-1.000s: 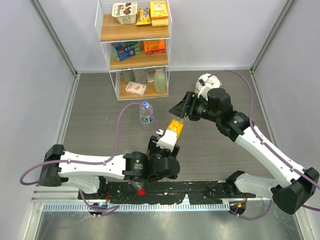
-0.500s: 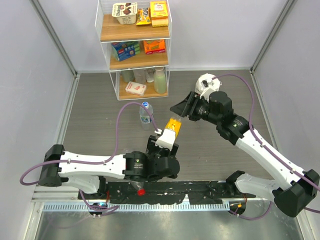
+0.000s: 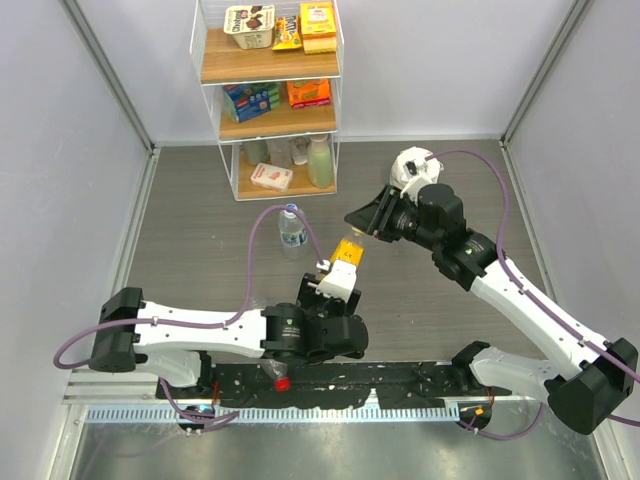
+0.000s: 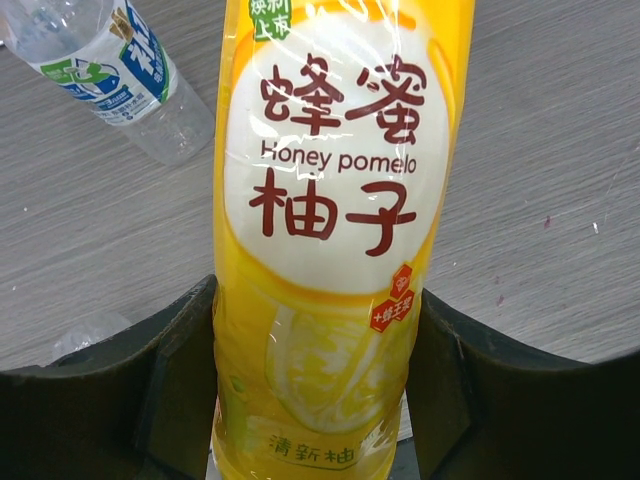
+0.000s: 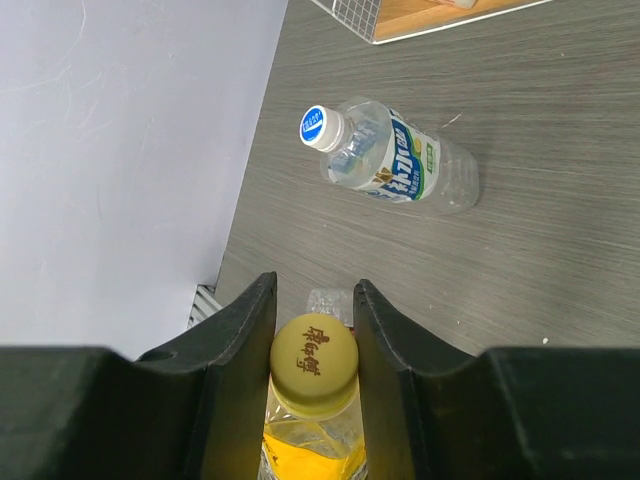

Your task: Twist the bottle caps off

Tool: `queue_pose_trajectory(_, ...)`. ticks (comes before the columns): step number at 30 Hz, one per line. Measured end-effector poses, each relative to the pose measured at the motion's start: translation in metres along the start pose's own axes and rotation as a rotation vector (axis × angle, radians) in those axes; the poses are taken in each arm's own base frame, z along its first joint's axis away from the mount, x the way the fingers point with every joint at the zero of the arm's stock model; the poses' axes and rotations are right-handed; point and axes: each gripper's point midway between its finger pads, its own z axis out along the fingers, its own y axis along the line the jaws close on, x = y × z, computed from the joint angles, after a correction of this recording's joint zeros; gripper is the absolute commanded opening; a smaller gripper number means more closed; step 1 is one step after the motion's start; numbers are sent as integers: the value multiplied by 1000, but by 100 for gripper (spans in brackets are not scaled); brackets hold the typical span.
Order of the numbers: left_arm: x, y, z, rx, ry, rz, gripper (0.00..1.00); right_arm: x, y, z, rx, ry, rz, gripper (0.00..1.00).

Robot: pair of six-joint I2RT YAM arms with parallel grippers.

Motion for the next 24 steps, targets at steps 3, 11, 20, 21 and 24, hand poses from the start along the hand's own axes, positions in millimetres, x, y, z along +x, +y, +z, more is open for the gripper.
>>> queue_pose_trajectory(3, 2, 1, 0, -10, 7, -2, 0, 2, -1, 1, 1, 4, 1, 37)
queue_pose_trajectory(11, 7, 4, 0, -19, 26, 3, 0, 8, -5, 5, -8, 21, 0, 2)
queue_pose_trajectory(20, 16, 7, -1, 105, 105, -84, 0, 18, 5, 12, -157, 47, -37, 2)
queue_pose_trajectory(21, 18, 8, -2, 136, 116, -107, 0, 19, 7, 13, -189, 54, -41, 2)
queue_pose_trajectory(24, 16, 3, -10, 245, 136, -159, 0, 20, 12, 11, -295, 73, -34, 2)
